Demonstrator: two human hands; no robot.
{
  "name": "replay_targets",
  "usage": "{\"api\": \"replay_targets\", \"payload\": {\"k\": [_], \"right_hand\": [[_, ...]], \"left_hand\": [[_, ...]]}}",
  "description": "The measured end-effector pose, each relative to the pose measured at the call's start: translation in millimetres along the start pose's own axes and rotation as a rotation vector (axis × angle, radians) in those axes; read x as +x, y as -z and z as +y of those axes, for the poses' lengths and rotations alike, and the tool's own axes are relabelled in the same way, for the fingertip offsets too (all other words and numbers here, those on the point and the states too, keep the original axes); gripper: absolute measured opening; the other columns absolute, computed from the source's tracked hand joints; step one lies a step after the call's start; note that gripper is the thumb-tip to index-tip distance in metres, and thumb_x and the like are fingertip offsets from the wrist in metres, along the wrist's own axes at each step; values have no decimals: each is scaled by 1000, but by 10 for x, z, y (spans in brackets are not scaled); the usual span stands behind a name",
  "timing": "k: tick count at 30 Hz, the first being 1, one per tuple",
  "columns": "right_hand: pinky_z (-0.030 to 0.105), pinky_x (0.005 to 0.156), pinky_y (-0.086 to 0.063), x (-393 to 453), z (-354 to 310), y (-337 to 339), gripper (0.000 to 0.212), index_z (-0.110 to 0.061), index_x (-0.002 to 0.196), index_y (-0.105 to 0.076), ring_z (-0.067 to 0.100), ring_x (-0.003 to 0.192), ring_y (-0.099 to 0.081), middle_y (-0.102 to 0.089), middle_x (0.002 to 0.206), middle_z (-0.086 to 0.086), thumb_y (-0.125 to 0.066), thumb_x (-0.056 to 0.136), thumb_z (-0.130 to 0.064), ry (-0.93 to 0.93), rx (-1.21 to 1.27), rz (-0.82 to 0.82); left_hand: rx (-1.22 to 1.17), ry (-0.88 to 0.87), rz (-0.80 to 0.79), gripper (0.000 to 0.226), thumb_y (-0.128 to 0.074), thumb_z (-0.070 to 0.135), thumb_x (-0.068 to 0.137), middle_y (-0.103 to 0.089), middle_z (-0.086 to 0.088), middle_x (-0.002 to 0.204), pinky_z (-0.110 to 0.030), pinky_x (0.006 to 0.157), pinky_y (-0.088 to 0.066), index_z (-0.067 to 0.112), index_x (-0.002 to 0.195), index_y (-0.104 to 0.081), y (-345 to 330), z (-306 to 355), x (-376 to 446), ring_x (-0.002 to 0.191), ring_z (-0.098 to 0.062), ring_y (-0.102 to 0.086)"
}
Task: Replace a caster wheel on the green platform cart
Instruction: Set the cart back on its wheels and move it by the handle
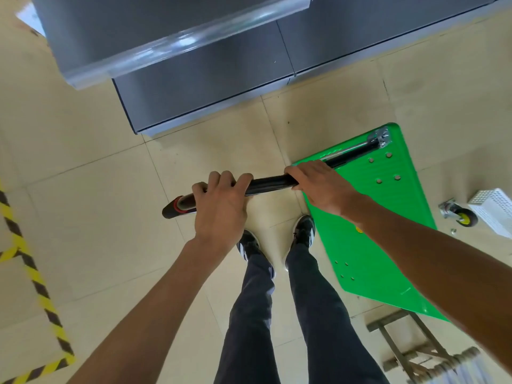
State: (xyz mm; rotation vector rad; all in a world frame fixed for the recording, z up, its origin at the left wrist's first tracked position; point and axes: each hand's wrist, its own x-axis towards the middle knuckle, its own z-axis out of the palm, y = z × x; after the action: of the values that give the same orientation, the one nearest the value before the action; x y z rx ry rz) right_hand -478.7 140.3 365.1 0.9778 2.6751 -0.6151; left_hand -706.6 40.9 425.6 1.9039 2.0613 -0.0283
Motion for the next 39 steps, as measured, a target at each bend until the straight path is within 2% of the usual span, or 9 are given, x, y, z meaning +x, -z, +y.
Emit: {"api": "replay_targets", "payload": {"k": [4, 8, 12, 15, 19, 23, 29, 35, 39], "right_hand": [[48, 95, -47, -76, 138, 78, 41, -9, 133, -49, 36, 101, -57, -60, 110, 16, -45, 93, -14, -38, 12, 20], [53, 98, -48, -177, 302, 204, 43, -3, 130, -52, 39, 105, -60, -62, 111, 21, -40, 91, -15, -93, 50, 70], [54, 101, -47, -265, 569, 296, 41, -3, 130, -50, 39, 107, -61, -62, 115, 22, -56, 89, 3, -158, 88, 142], [52, 101, -49, -340, 799, 363, 42, -3, 128, -50, 38, 105, -62, -63, 115, 20, -63, 89, 6, -205, 141, 181], [50, 107, -45, -438, 951, 469, 41, -6, 132, -49, 36, 113, -59, -60, 124, 19, -60, 93, 1, -258, 216, 161], [48, 108, -44, -504, 1043, 650, 35, -7, 133, -51, 35, 121, -54, -58, 130, 18, -57, 100, -15, -355, 358, 181], [46, 101, -47, -518, 1004, 1192, 57, -10, 137, -51, 36, 116, -58, -60, 132, 13, -58, 95, -47, -251, 373, 254], [49, 87, -47, -537, 887, 1549, 38, -8, 121, -57, 35, 94, -57, -61, 107, 15, -48, 96, -36, -304, 316, 318], [50, 93, -43, -590, 1058, 1682, 22, -5, 114, -51, 35, 99, -53, -56, 109, 17, -54, 98, -19, -377, 313, 280]], "left_hand": [[-56, -70, 75, 42, -69, 13, 89, -57, -4, 95, -46, 77, -41, 23, 127, -58, 51, 76, 102, 89, -28, -50], [-74, -154, 149, 45, -67, 10, 92, -59, -5, 109, -51, 89, -43, 22, 133, -55, 111, 182, 217, 101, -28, -53], [-123, -124, 175, 36, -58, 20, 99, -61, -3, 117, -53, 99, -38, 22, 135, -52, 187, 201, 335, 109, -27, -53], [-199, -47, 143, 34, -52, 21, 101, -61, -2, 117, -50, 97, -39, 23, 134, -49, 235, 203, 388, 108, -25, -51], [-333, -3, 87, 39, -52, 9, 100, -55, -3, 105, -48, 89, -44, 27, 135, -45, 264, 461, 517, 93, -22, -49], [-360, -48, 46, 42, -52, 9, 100, -54, -4, 100, -56, 85, -49, 32, 134, -42, 369, 648, 768, 90, -23, -51], [-349, -110, 25, 43, -55, 9, 99, -55, -5, 100, -58, 84, -48, 26, 137, -44, 625, 1177, 970, 89, -24, -53], [-307, -90, 2, 50, -57, 2, 95, -56, -7, 104, -48, 93, -38, 22, 139, -47, 806, 1713, 1079, 96, -25, -53], [-282, -166, 18, 57, -58, -2, 92, -57, -7, 114, -47, 94, -38, 19, 142, -43, 867, 1860, 1170, 105, -24, -52]]}}
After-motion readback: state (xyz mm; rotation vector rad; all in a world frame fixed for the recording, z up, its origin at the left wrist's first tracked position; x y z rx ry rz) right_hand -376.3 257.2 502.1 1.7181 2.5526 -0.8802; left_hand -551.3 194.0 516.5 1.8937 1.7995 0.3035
